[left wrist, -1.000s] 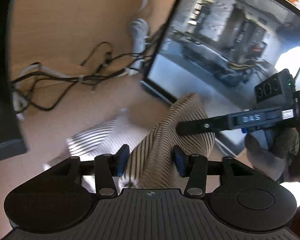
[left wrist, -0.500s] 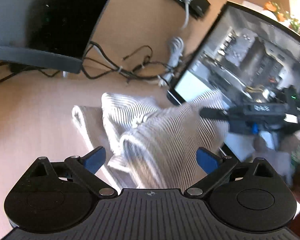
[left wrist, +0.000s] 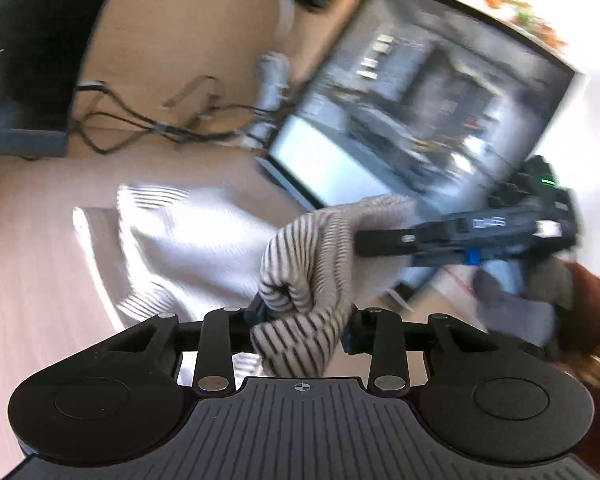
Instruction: Fold clothes
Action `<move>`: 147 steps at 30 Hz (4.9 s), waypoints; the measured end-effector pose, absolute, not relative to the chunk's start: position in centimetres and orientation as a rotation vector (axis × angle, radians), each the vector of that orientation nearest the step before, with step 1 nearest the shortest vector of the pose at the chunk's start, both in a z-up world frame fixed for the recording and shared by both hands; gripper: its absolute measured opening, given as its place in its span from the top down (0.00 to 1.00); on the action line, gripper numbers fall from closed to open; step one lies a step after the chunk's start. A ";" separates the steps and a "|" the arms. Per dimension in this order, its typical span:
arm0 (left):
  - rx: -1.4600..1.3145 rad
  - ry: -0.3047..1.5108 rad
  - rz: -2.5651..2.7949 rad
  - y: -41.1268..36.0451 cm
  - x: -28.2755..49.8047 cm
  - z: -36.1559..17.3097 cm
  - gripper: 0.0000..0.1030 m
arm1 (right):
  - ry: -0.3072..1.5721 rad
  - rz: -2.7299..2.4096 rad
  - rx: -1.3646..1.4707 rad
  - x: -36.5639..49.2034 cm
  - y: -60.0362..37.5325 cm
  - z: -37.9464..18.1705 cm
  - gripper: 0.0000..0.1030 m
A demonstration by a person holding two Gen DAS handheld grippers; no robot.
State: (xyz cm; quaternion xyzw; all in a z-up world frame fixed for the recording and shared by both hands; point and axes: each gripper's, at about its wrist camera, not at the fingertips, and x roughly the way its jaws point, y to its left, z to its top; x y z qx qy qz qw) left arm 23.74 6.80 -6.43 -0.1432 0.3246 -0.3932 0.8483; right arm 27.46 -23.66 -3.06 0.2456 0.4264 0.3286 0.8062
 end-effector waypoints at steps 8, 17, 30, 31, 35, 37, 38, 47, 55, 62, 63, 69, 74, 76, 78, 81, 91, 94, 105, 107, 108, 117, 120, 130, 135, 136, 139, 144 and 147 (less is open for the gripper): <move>-0.376 0.633 -0.985 9.7 21.1 -2.9 0.63 | 0.910 0.798 0.560 22.5 -24.7 0.6 0.83; -0.342 0.652 -0.816 8.7 29.8 -6.4 0.61 | 0.860 0.714 0.463 27.9 -23.0 -2.3 0.83; -0.593 0.703 -0.957 10.6 34.6 -9.4 0.05 | 0.774 0.641 0.355 31.4 -21.9 -3.1 0.84; -0.635 0.713 -0.996 10.7 34.8 -9.8 0.02 | 0.774 0.643 0.358 31.4 -22.0 -3.0 0.84; -0.642 0.836 -0.972 8.7 36.3 -13.0 0.02 | 0.774 0.640 0.346 31.8 -21.7 -3.0 0.84; -0.581 0.857 -0.974 8.0 36.0 -14.1 0.02 | 0.763 0.640 0.342 32.1 -21.5 -2.8 0.84; -0.557 0.842 -0.983 7.8 35.7 -13.9 0.02 | 0.757 0.640 0.343 32.2 -21.4 -2.6 0.85; -0.464 0.859 -1.012 7.0 34.6 -13.5 0.01 | 0.661 0.552 0.364 37.1 -18.2 -2.3 0.87; -0.493 0.839 -0.984 7.3 34.1 -13.7 0.01 | 0.834 0.556 0.337 42.6 -16.9 -7.5 0.85; -0.562 0.823 -0.888 8.6 33.4 -13.2 0.01 | 0.836 0.560 0.279 39.3 -17.8 -7.7 0.82; -0.563 0.822 -0.877 9.0 33.0 -13.2 0.01 | 0.823 0.580 0.254 38.2 -17.6 -7.3 0.82; -0.550 0.837 -0.870 11.0 31.0 -13.1 0.02 | 0.775 0.715 0.188 32.9 -16.6 -5.3 0.83; -0.513 0.845 -0.872 10.6 31.2 -12.9 0.02 | 0.657 0.702 0.314 33.7 -17.0 -2.9 0.87; -0.511 0.843 -0.874 10.6 31.3 -13.0 0.02 | 0.635 0.642 0.329 35.3 -17.0 -3.5 0.87; -0.520 0.840 -0.875 10.7 31.3 -13.1 0.02 | 0.693 0.582 0.352 37.5 -16.9 -5.6 0.87; -0.534 0.836 -0.868 10.9 31.2 -13.2 0.02 | 0.813 0.553 0.361 39.1 -16.4 -9.1 0.86; -0.493 0.843 -0.748 12.9 29.5 -11.6 0.01 | 0.712 0.764 0.423 36.6 -16.1 -5.0 0.85; -0.475 0.858 -0.743 12.7 29.6 -12.3 0.01 | 0.710 0.730 0.336 36.8 -14.7 -5.3 0.85; -0.507 0.726 -0.750 13.8 28.2 -9.2 0.01 | 0.794 0.487 0.367 38.6 -16.2 -10.6 0.74; -0.527 0.638 -0.775 14.5 27.4 -7.1 0.01 | 0.802 0.509 0.341 38.4 -16.3 -10.4 0.74; -0.531 0.594 -0.787 14.5 27.1 -6.0 0.01 | 0.802 0.525 0.312 38.5 -16.0 -10.2 0.74; -0.390 0.709 -0.688 8.7 28.6 -7.2 0.00 | 0.702 0.664 -0.019 38.6 -11.6 -6.8 0.67; -0.429 0.788 -0.620 8.9 29.3 -9.5 0.00 | 0.675 0.655 0.050 38.8 -13.1 -5.4 0.26; -0.400 0.752 -0.539 9.9 30.7 -9.5 0.00 | 0.719 0.649 0.042 38.7 -13.7 -5.7 0.78; -0.371 0.756 -0.463 10.8 32.5 -9.5 0.00 | 0.793 0.576 0.018 39.5 -12.5 -9.7 0.68; -0.356 0.758 -0.453 10.7 32.7 -9.4 0.00 | 0.808 0.571 0.045 39.6 -12.9 -9.6 0.67; -0.308 0.763 -0.432 10.2 33.2 -9.2 0.00 | 0.828 0.565 0.037 39.2 -13.9 -9.5 0.58; -0.229 0.775 -0.405 8.4 34.0 -9.1 0.00 | 0.846 0.541 0.040 37.6 -15.3 -9.3 0.57; -0.197 0.783 -0.382 7.7 34.0 -8.9 0.00 | 0.831 0.523 0.030 36.6 -15.8 -8.7 0.56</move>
